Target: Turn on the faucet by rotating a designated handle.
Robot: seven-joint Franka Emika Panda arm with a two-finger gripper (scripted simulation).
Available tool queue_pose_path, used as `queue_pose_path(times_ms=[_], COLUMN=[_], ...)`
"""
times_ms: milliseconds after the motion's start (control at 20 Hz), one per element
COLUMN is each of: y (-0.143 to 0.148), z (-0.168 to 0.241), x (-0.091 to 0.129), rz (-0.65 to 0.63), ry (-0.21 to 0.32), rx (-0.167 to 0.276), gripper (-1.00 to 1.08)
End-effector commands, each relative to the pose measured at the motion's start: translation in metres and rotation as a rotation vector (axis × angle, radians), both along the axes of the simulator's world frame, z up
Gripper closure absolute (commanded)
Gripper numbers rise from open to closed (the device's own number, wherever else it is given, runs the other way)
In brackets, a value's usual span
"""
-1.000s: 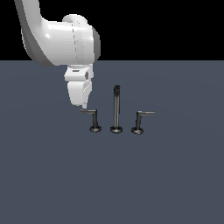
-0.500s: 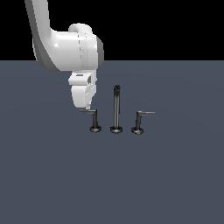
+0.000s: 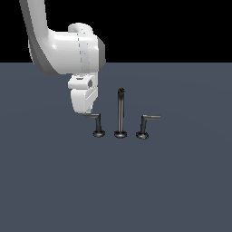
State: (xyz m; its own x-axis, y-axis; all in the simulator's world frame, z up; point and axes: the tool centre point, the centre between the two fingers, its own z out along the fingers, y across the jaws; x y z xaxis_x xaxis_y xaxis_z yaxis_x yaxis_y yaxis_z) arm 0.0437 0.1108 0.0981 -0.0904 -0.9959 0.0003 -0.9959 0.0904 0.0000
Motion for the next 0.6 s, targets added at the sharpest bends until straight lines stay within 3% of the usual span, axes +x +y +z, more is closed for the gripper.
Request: queue_pose_path(times_ms=[0, 250, 350, 550], y=[0.005, 0.016, 0.008, 0.008], z=[0.000, 0.000, 0.000, 0.000], x=[-0.008, -0.025, -0.016, -0.029], rz=[0.001, 0.001, -0.009, -0.007], ry=[0.000, 0.000, -0.009, -0.007], rx=[0.000, 0.000, 0.001, 0.001], gripper=[1.08, 1.08, 1.08, 1.08])
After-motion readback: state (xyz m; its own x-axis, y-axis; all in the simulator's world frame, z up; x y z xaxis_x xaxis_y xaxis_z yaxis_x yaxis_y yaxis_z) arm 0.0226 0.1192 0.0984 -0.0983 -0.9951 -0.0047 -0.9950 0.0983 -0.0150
